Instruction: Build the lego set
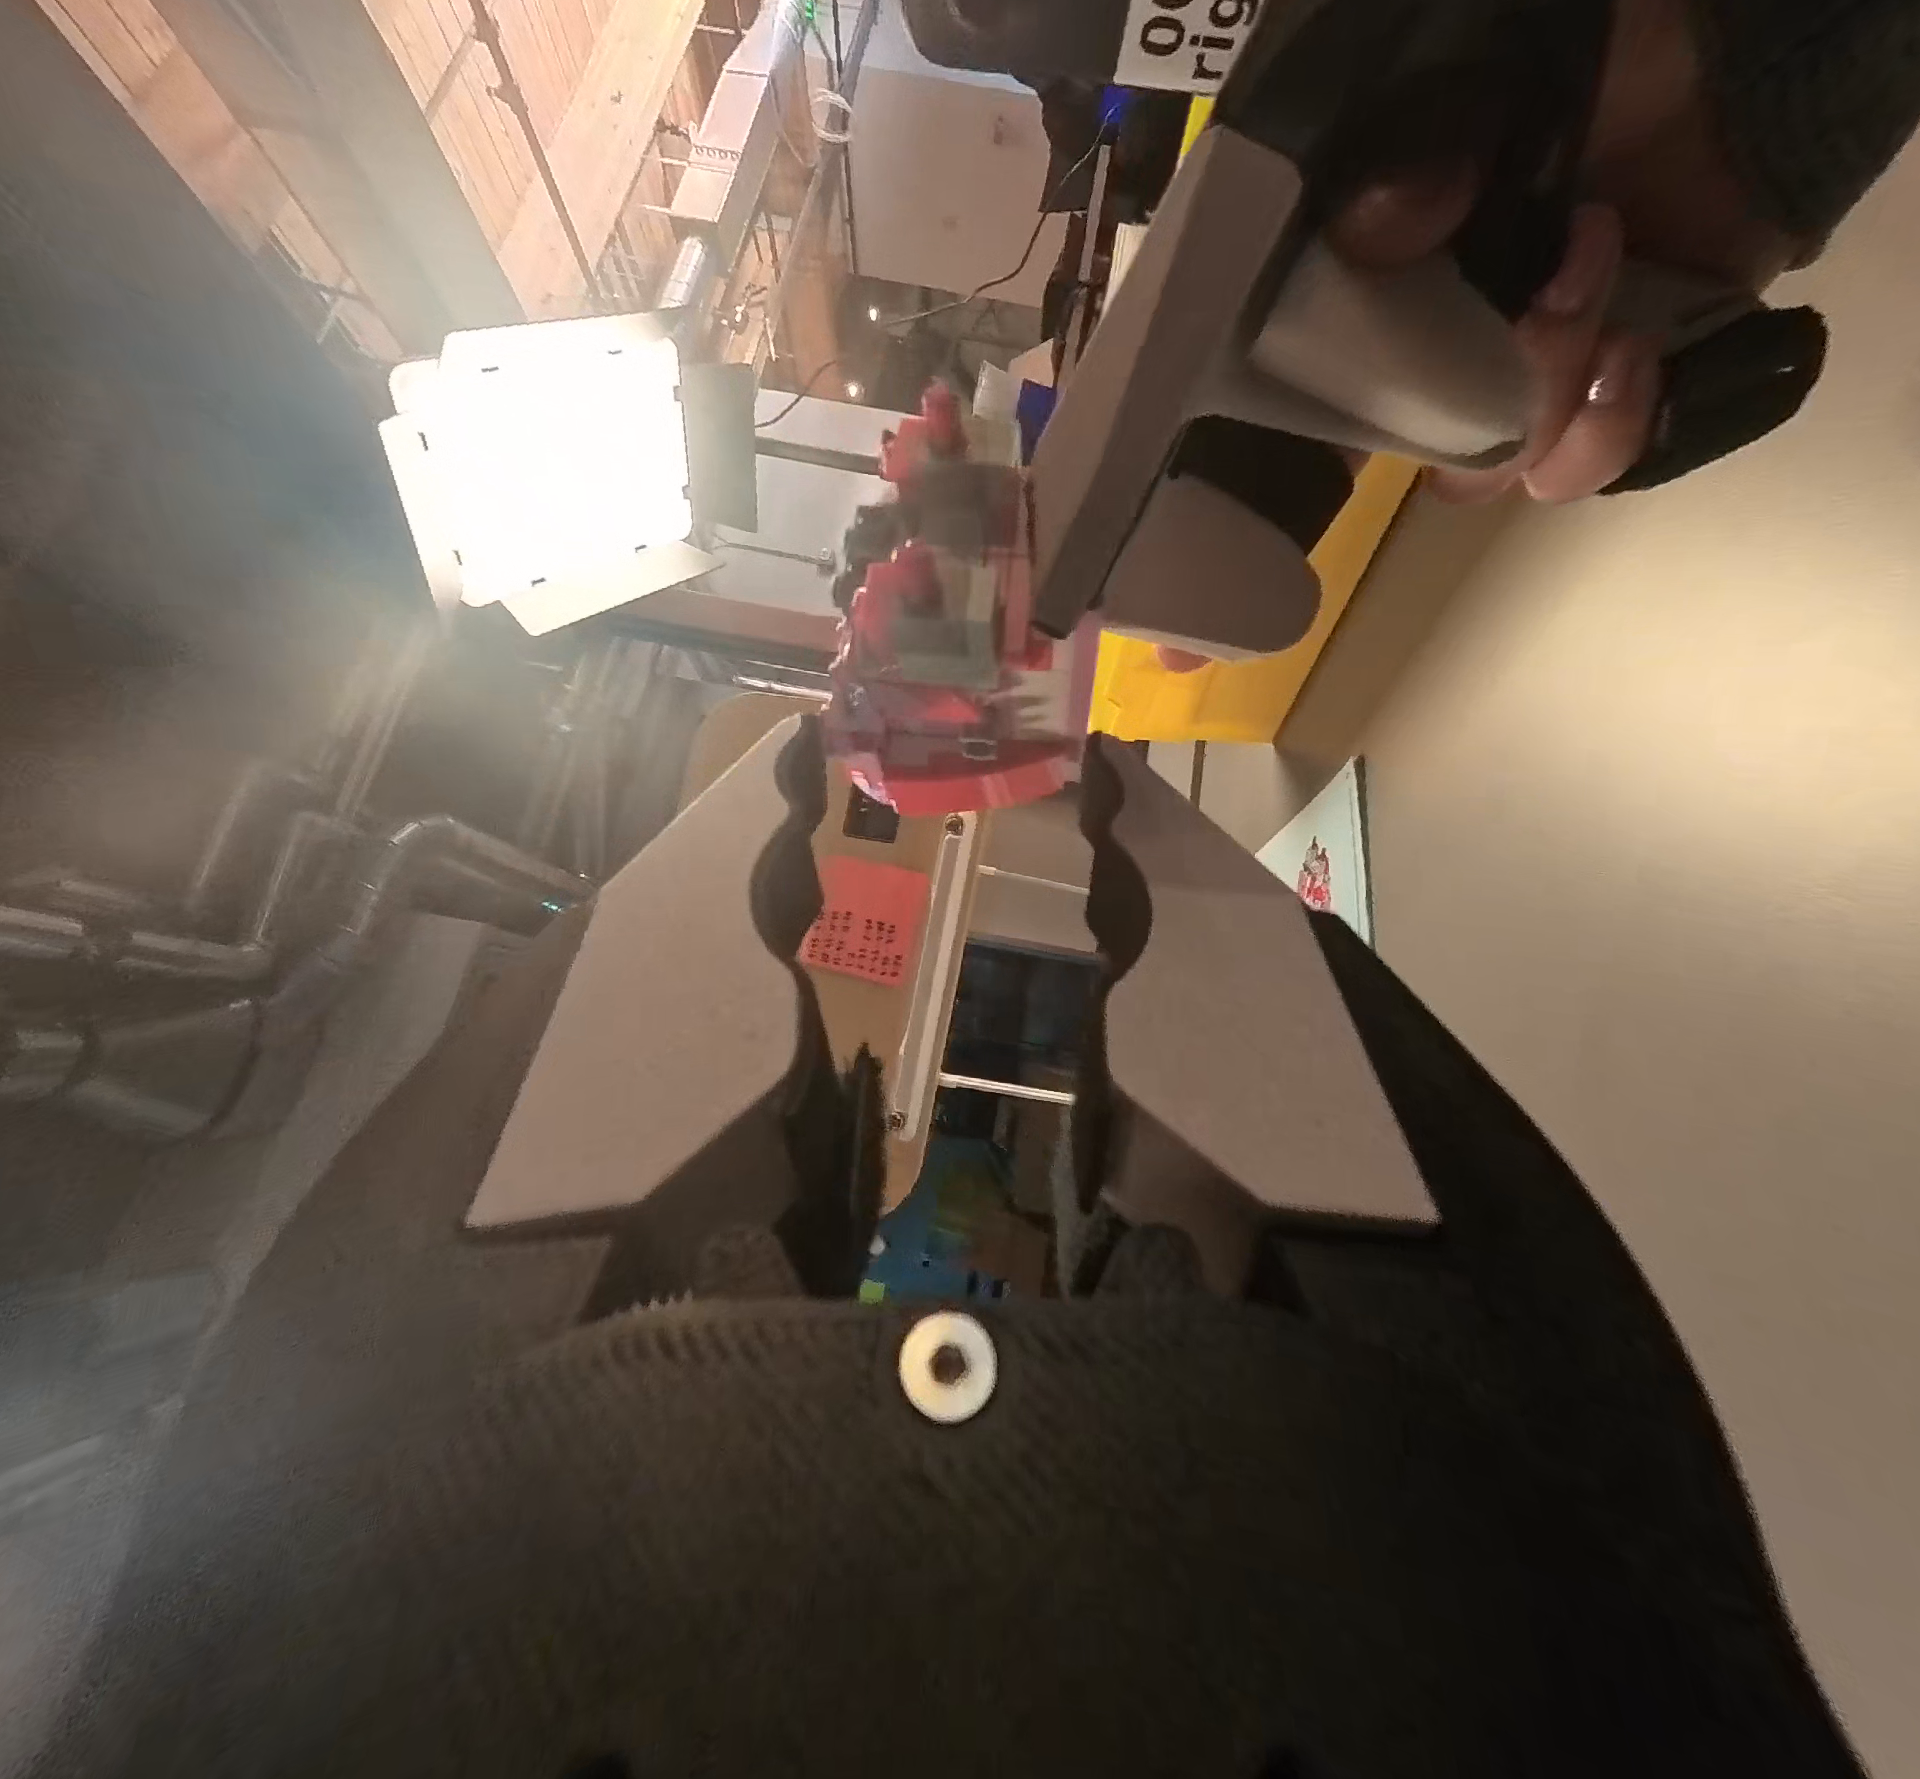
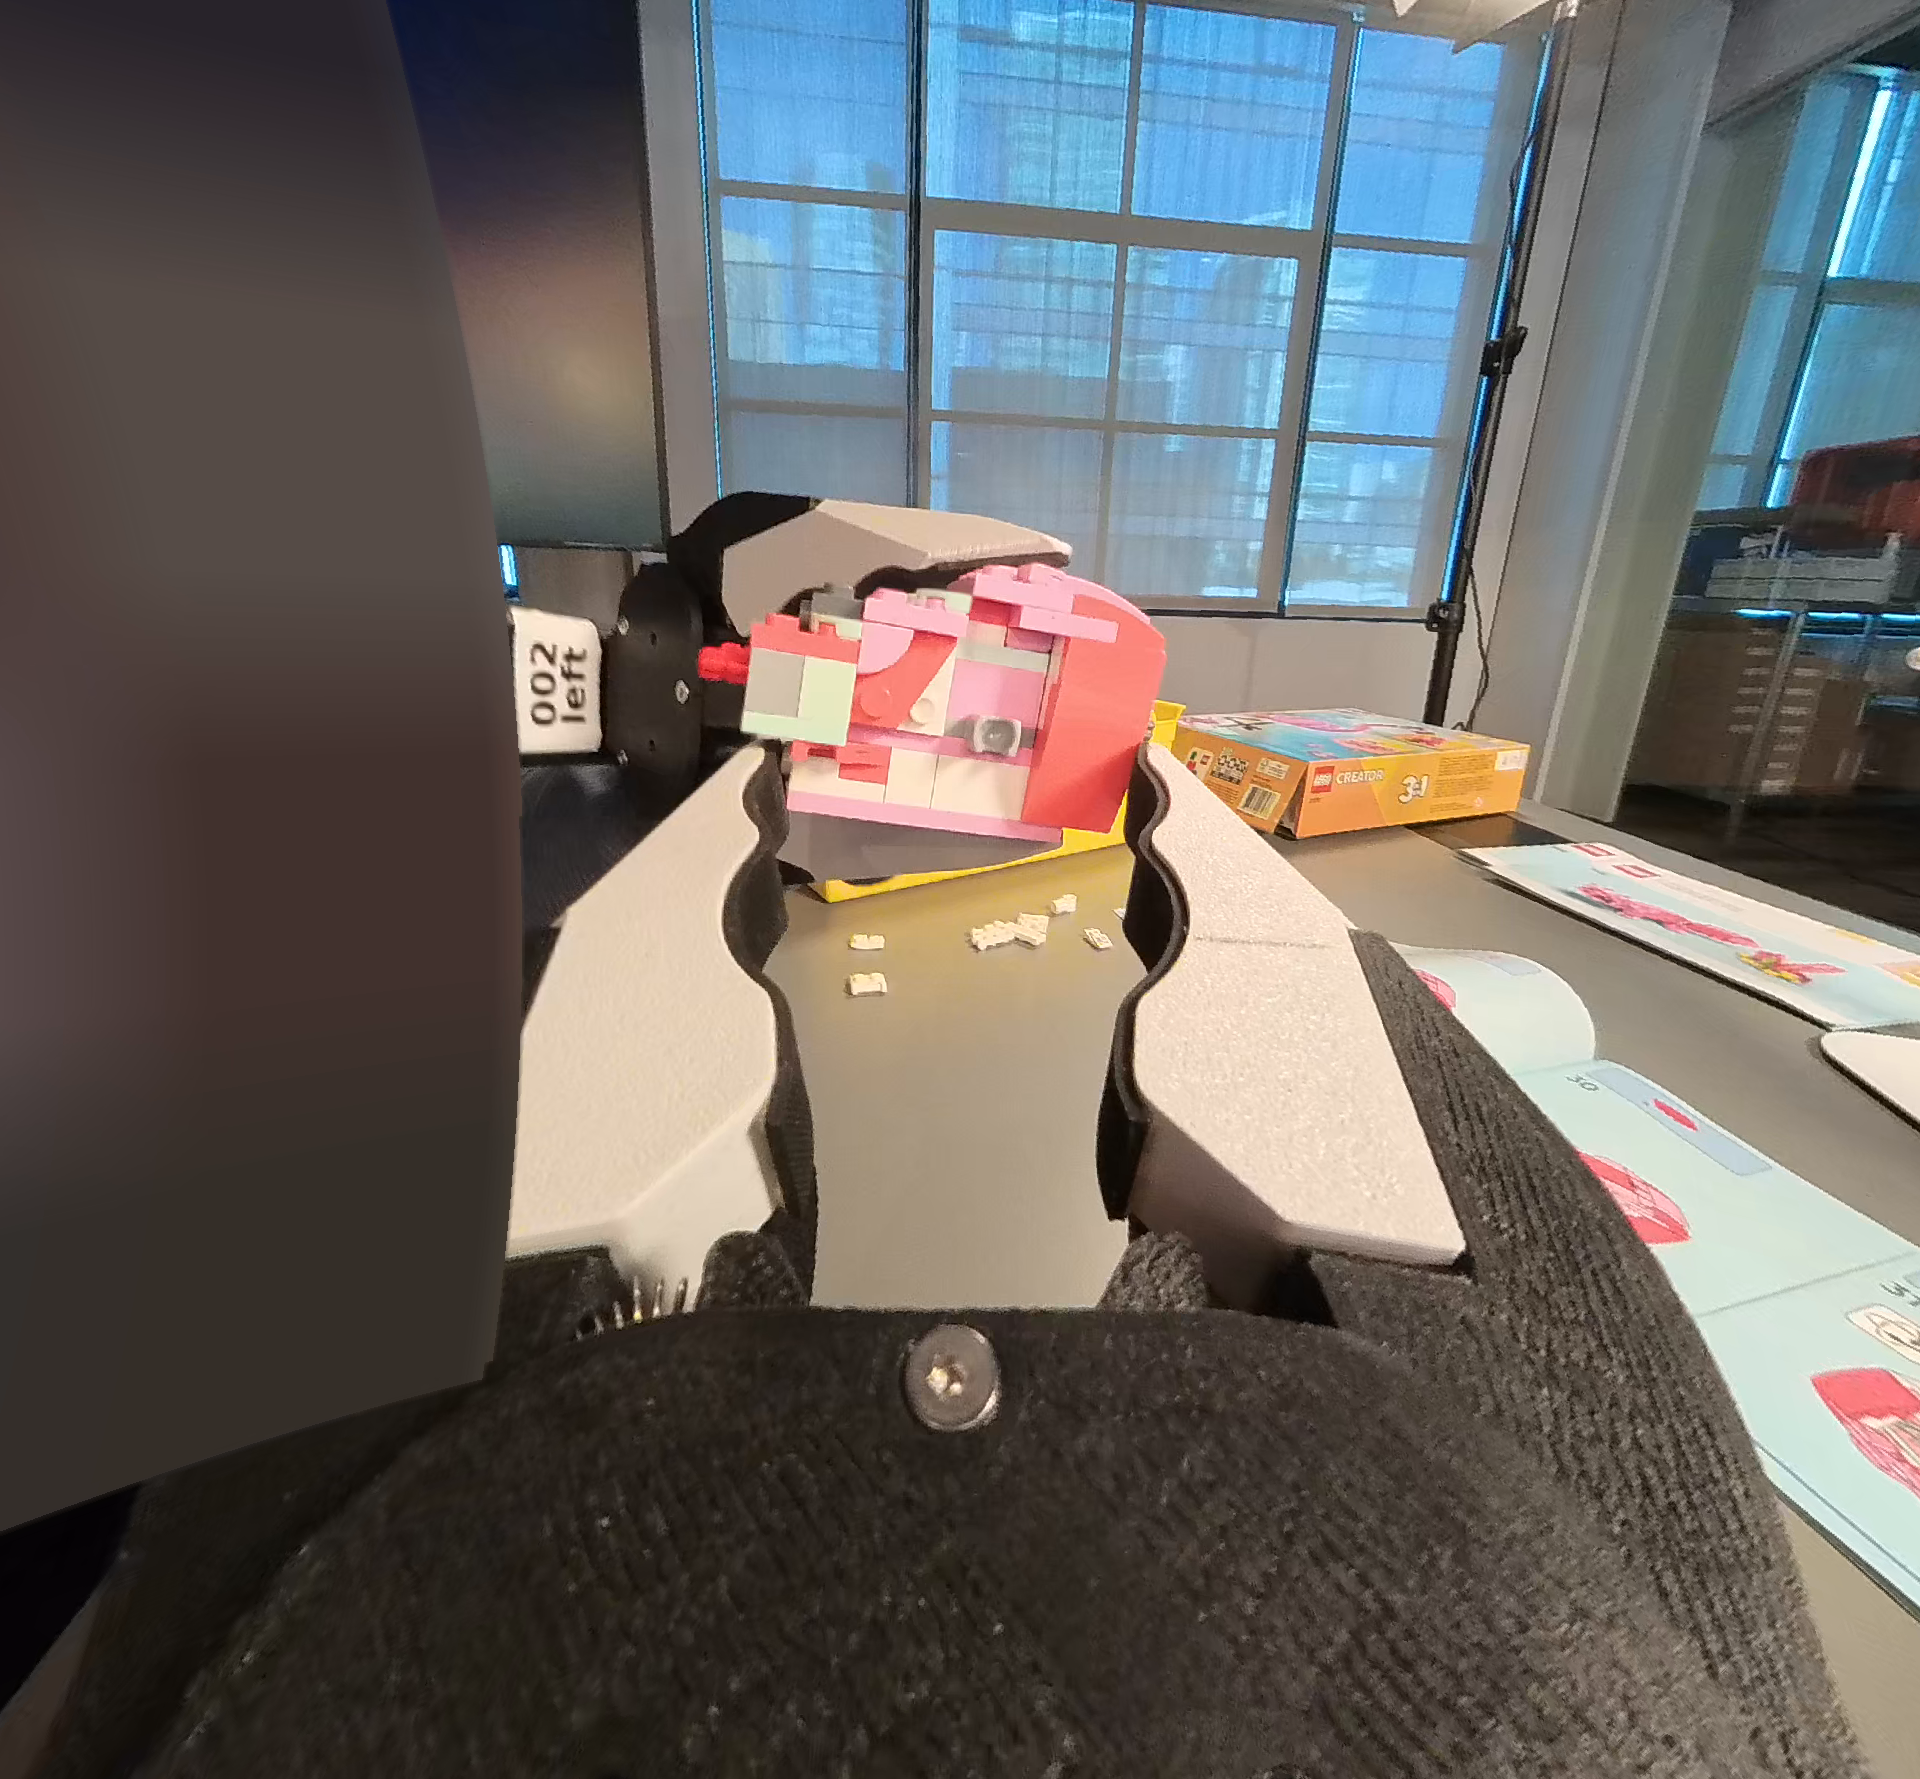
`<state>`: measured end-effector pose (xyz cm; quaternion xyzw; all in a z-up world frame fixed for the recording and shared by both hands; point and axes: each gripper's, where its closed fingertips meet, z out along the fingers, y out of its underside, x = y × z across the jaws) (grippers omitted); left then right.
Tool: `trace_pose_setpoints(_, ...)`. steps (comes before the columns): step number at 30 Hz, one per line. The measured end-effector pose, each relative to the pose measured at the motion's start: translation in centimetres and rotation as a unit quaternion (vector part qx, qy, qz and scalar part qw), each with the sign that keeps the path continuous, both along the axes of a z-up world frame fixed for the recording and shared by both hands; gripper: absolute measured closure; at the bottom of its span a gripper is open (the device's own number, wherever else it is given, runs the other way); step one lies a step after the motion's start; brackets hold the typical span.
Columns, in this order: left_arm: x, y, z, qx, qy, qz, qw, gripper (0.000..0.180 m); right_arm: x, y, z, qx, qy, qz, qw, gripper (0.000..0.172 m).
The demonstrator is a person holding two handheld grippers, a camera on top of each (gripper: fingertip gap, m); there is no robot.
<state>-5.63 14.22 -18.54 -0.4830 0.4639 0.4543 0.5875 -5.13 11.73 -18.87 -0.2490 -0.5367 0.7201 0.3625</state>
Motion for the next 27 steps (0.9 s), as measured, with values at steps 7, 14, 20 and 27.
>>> trace_pose_setpoints(7, -0.3, -0.3, -0.7, -0.044, 0.048, 0.003, 0.998, 0.132, -0.5, -0.2, -1.0, 0.029, -0.022, -0.009, 0.999, 0.107)
trace_pose_setpoints(14, -0.5, -0.6, -1.1, -0.044, 0.123, 0.02, 0.991, 0.131, -0.9, -0.5, -1.8, 0.068, -0.034, -0.025, 0.997, 0.107)
trace_pose_setpoints(20, -1.7, -0.2, -2.2, -0.066, 0.104, 0.05, 0.991, 0.132, -2.0, 0.0, -3.1, 0.071, -0.074, -0.046, 0.994, 0.107)
trace_pose_setpoints(27, -3.2, 0.6, -4.7, -0.117, -0.095, 0.03, 0.988, 0.132, -3.1, 0.8, -3.5, 0.062, -0.086, -0.081, 0.991, 0.088)
